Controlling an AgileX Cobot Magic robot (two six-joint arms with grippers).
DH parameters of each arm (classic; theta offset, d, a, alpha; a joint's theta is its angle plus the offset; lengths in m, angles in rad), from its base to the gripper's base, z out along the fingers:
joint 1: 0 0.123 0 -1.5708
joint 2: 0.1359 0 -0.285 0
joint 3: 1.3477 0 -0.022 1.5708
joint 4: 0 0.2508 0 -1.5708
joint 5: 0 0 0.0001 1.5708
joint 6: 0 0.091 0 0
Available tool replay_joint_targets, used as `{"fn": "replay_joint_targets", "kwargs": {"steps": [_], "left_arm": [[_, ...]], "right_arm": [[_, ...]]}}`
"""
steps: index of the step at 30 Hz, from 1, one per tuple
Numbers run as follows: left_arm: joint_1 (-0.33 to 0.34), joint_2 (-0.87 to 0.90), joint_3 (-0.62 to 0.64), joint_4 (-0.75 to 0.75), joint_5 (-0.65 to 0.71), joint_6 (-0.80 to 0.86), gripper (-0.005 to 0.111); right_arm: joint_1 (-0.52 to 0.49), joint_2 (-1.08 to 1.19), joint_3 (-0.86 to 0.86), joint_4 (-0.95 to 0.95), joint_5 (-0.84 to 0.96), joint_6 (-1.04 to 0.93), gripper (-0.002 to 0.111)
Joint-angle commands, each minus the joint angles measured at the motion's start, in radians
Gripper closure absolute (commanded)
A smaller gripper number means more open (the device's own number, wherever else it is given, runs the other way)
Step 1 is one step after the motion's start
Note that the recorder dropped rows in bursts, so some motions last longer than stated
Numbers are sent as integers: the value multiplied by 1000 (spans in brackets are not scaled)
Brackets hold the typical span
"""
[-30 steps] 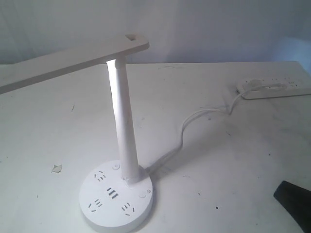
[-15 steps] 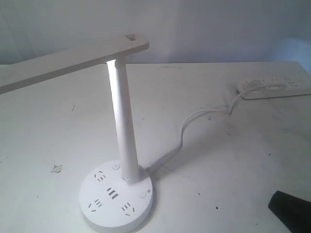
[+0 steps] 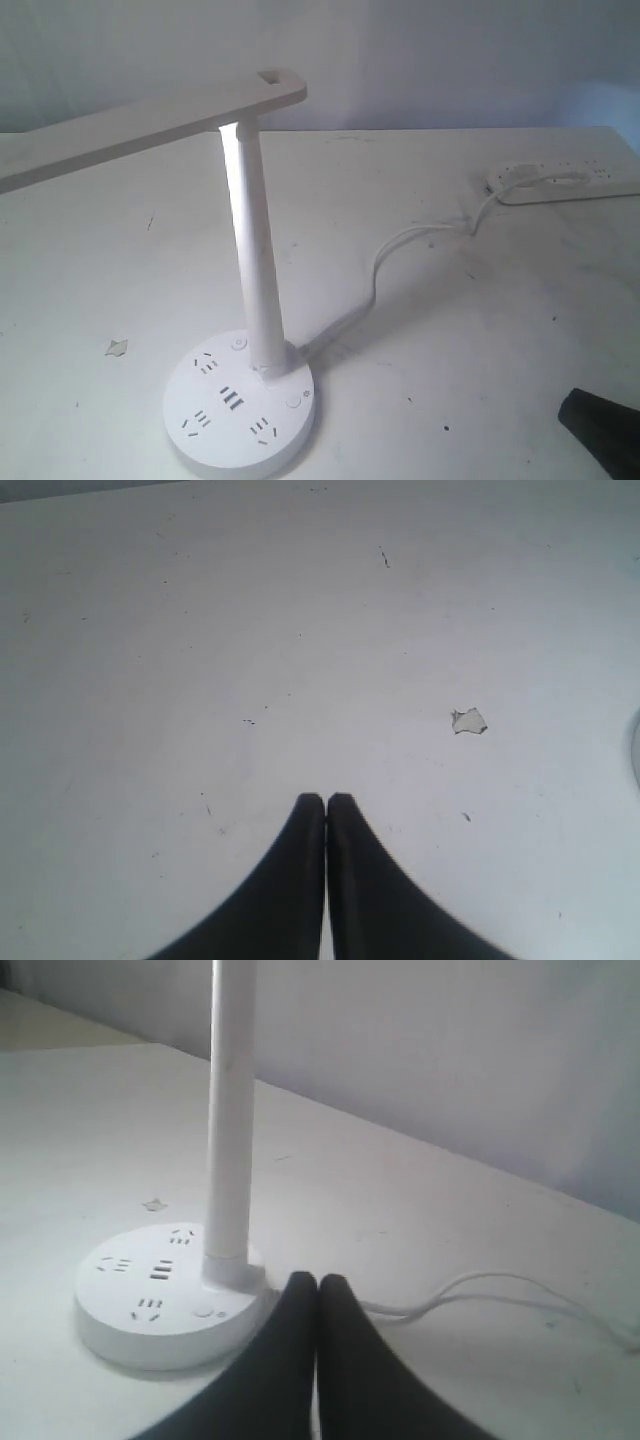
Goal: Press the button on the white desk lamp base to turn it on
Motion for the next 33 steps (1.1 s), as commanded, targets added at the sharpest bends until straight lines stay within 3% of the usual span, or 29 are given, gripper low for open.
{"fn": "replay_joint_targets", "kwargs": {"steps": [1,4,7,9,11,17,33], "left_arm": [[-4,-4,1,-5,1,2,107],[-4,-4,1,-5,1,2,107],[-4,-4,1,-5,1,2,107],[-4,-4,1,-5,1,2,107],[-4,-4,1,-5,1,2,107],[-4,-4,1,-5,1,2,107],[-4,-4,1,-5,1,2,107]], "right_arm": [[-99,-6,2,-34,-23,-8,108],[-300,-6,2,-34,-23,0,108],[-590,-6,2,-32,-25,2,108],[-711,-6,2,-32,-7,2,108],[-764,-6,2,-32,48,2,108],[-768,-6,2,-37,227,-1,108],[-768,-6,2,-43,225,2,108]]}}
